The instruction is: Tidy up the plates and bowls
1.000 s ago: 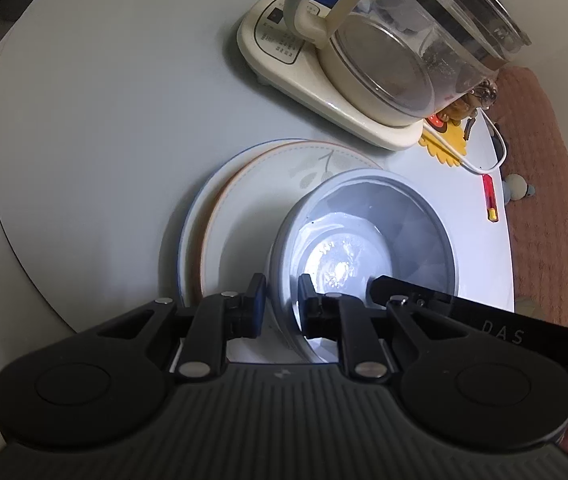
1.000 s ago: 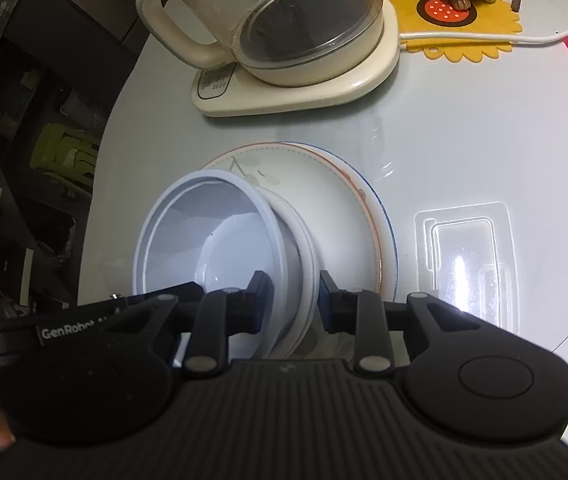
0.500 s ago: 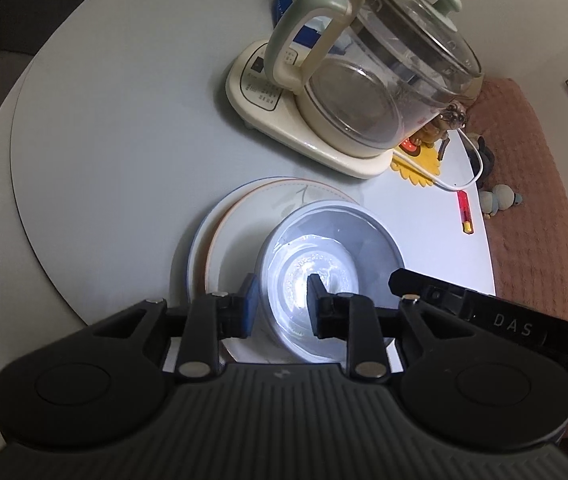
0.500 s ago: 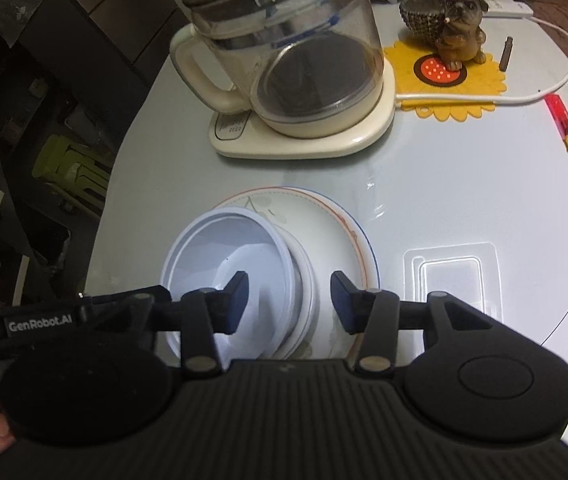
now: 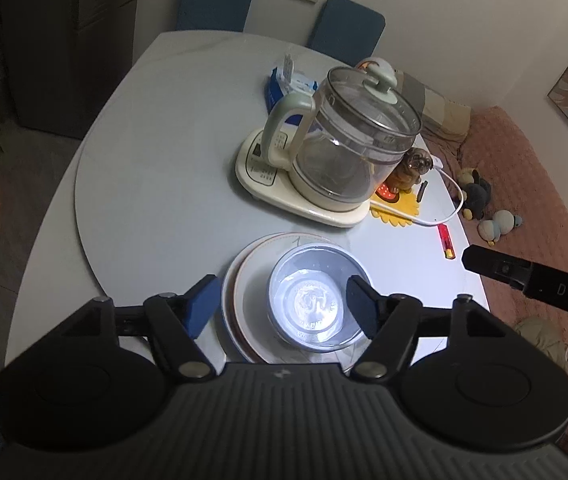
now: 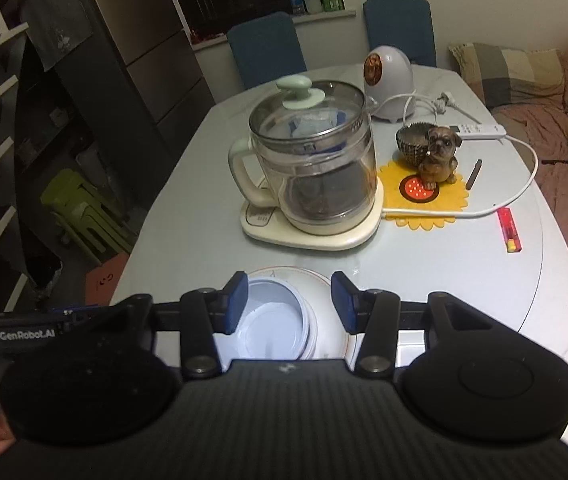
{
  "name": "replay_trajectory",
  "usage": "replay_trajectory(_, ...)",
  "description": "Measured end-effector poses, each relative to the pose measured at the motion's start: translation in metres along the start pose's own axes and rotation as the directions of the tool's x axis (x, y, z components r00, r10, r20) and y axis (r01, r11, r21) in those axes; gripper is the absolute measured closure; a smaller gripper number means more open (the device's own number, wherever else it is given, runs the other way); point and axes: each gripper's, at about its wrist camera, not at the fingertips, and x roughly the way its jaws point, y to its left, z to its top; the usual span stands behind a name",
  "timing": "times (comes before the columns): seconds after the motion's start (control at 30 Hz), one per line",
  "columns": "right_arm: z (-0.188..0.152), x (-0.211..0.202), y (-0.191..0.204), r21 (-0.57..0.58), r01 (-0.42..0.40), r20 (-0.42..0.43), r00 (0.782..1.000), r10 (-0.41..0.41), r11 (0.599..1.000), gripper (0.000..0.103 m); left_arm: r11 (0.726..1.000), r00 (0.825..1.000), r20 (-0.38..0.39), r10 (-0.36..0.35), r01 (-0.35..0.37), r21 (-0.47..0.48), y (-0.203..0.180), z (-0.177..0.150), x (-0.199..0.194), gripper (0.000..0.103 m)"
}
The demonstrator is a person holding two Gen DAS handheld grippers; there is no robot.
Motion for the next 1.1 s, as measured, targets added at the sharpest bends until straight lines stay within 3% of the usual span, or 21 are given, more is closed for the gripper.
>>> replay_trajectory(0.33,-0.027,-0.075,0.026,-0.013,-0.01,0.12,0.993,0.011,1.0,0.053,0.998,0.993,0.12,0.002,-0.008,0.054,-0.006,-0.028,-0.092,0.016)
replay_trajectory(0.47,-0.041,-0.096,0.032,-0.026,0.005,0.156,0.988,-0.001,1.0,0.02,0.998,0.988,0.155,0.002,-0.012,0.063,-0.008,-0.043,-0.12,0.008)
replay_trajectory(0.5,-0.045,-0.101,0.034,-0.031,0.012,0.165,0.986,-0.006,0.999,0.015,0.998,0.986,0.164,0.003,-0.014,0.063,-0.008,-0.047,-0.128,0.007)
replay_trajectory(0.73,-0.072,-0.129,0.035,-0.034,0.042,0.184,0.982,-0.035,0.999,0.015,0.996,0.981,0.193,0.026,-0.041,0.074,-0.013,-0.077,-0.158,0.004)
replay_trajectory(1.1,-0.115,-0.158,0.039,-0.027,0.063,0.197,0.979,-0.056,0.998,0.015,0.994,0.983,0.176,0.059,-0.074,0.083,-0.017,-0.131,-0.178,0.004)
